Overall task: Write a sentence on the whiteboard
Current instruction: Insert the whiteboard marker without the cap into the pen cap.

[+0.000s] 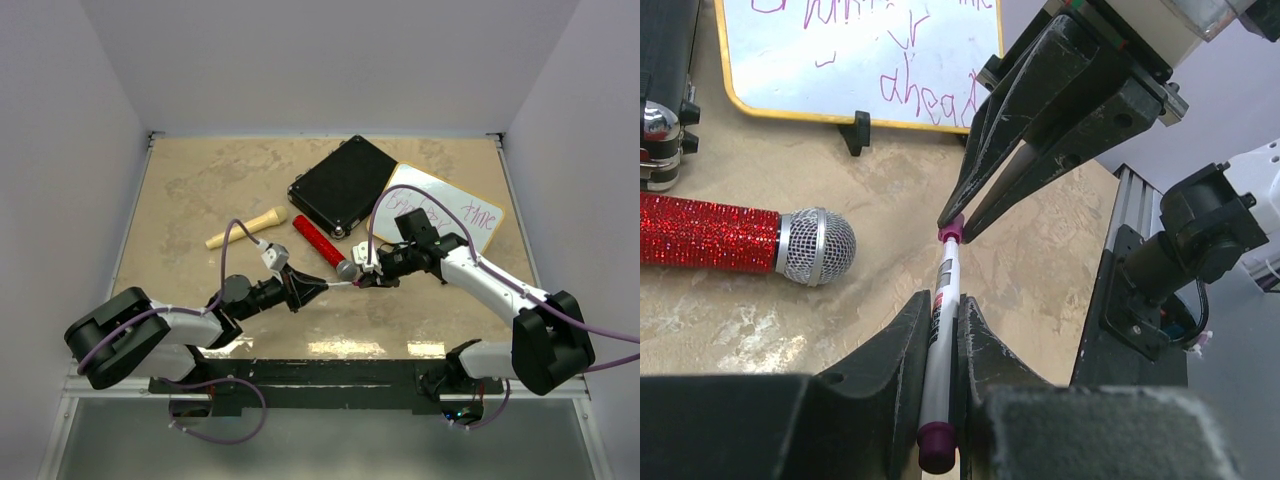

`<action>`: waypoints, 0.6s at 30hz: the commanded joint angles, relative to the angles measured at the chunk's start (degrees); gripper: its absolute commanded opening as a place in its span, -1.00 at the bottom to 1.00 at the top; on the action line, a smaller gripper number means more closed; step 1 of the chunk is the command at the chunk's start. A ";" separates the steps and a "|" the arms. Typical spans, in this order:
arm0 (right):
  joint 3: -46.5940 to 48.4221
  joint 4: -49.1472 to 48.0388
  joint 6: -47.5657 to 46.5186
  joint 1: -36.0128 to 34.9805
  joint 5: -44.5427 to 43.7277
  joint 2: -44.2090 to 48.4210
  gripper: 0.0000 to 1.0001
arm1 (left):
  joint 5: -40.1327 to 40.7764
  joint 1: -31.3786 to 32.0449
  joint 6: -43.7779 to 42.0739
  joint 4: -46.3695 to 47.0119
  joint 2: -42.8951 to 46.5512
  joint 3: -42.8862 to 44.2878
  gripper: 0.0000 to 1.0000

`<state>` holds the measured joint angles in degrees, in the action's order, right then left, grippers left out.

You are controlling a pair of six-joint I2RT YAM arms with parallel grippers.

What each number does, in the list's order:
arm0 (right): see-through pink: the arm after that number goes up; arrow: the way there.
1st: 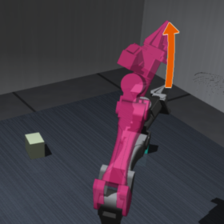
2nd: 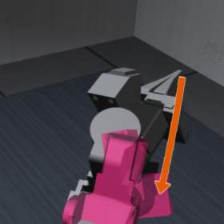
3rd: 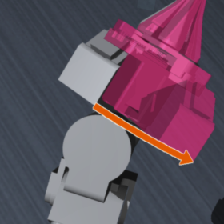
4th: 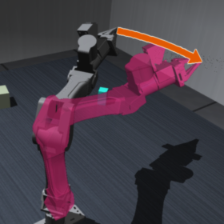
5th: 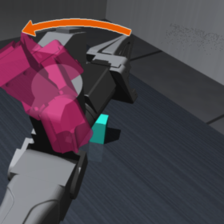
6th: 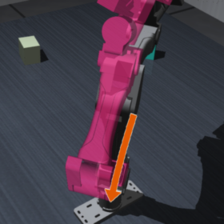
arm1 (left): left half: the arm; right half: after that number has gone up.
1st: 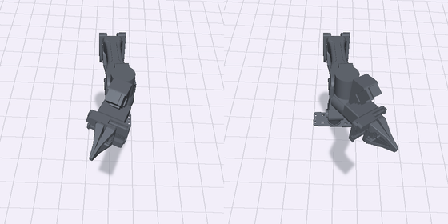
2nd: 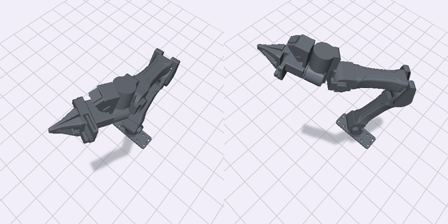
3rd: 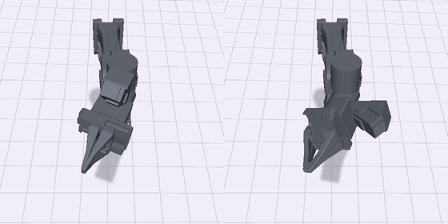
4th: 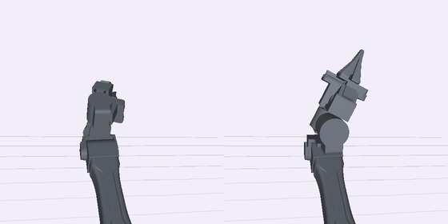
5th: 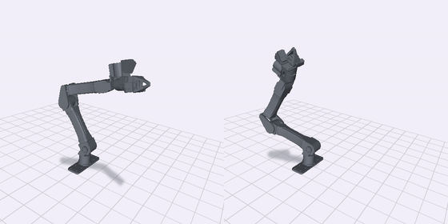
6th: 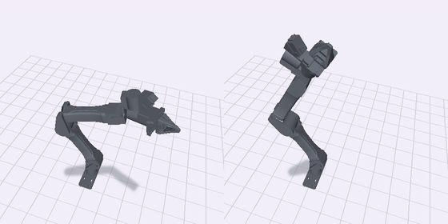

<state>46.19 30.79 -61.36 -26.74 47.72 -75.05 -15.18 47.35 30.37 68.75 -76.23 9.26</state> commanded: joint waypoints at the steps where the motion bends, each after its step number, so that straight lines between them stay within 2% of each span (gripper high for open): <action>1: 2.23 -1.08 0.81 -0.33 1.32 0.16 -0.98 | 0.15 0.28 -2.07 2.35 0.11 1.64 -1.00; 18: 2.58 -1.17 0.98 -0.33 1.84 -0.36 -0.98 | -1.34 0.28 -1.46 3.58 -2.43 2.96 -1.00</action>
<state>46.19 30.76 -61.06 -26.74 47.72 -75.05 -15.49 47.35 30.35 68.10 -77.49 10.31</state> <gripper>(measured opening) 0.155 0.165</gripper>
